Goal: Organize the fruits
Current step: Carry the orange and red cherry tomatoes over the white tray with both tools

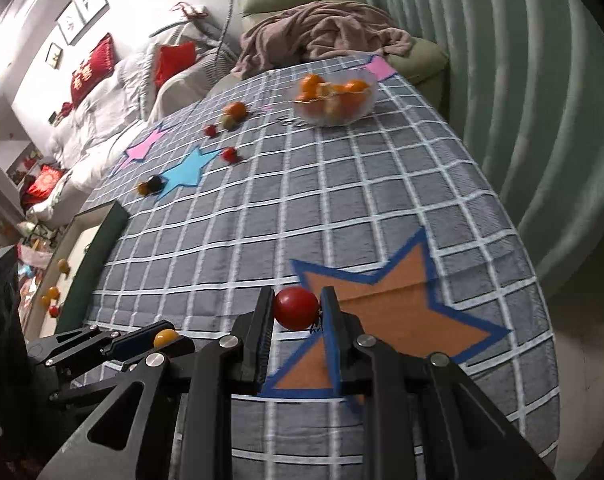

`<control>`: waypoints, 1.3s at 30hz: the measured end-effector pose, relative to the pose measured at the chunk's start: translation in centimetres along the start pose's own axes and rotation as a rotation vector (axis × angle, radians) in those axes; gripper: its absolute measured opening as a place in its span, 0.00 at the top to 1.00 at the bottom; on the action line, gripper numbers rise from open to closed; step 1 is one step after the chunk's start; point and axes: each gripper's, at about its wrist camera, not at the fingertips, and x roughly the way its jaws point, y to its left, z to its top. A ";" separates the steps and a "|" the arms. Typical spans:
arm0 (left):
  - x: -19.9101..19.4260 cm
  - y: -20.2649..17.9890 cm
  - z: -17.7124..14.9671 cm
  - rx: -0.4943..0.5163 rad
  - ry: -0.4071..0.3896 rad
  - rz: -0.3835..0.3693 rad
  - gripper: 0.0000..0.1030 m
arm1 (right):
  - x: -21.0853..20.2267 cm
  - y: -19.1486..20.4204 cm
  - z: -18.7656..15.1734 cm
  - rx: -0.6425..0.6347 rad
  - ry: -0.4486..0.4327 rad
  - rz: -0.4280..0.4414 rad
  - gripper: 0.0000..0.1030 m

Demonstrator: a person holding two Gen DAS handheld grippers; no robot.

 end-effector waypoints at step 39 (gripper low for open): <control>-11.5 26.0 -6.7 -0.437 -0.070 0.480 0.77 | 10.8 31.4 0.5 -0.483 0.240 0.273 0.76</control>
